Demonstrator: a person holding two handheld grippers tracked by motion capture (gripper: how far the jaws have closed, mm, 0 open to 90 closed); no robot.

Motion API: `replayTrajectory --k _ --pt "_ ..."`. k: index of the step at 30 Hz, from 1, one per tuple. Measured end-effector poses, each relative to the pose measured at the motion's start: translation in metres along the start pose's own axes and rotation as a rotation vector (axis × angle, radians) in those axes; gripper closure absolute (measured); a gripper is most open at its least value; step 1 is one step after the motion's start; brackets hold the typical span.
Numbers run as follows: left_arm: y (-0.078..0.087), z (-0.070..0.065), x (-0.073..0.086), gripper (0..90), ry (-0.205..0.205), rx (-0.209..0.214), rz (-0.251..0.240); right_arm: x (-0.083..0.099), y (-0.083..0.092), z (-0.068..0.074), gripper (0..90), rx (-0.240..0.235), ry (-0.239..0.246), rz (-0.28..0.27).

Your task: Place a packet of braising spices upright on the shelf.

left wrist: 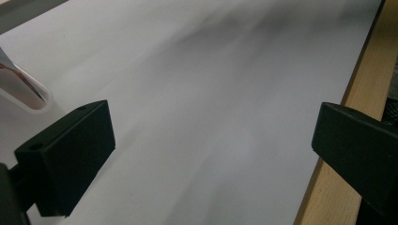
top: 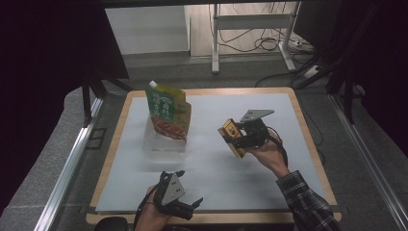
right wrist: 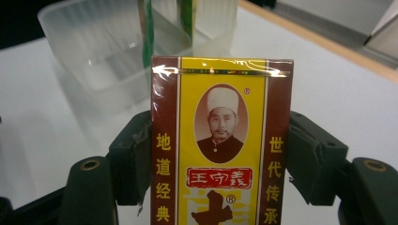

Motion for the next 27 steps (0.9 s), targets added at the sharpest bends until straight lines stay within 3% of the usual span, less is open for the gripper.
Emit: replayTrajectory --k 9,27 --pt "0.001 0.000 0.002 0.0 -0.014 -0.008 0.012 -0.015 -0.006 0.015 31.9 -0.026 0.035 -0.114" --pt "0.004 -0.002 0.002 0.0 -0.026 -0.015 0.019 -0.048 -0.033 0.050 31.8 -0.103 0.100 -0.236"
Point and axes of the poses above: each handheld gripper's, and its own axes: y roughly backward along the jaws, x roughly out of its underside, z roughly to its left, the point moved 3 cm from there along -y, roughly forward along the jaws, and after that the axes turned 1 degree about y, right-handed, at the moved point
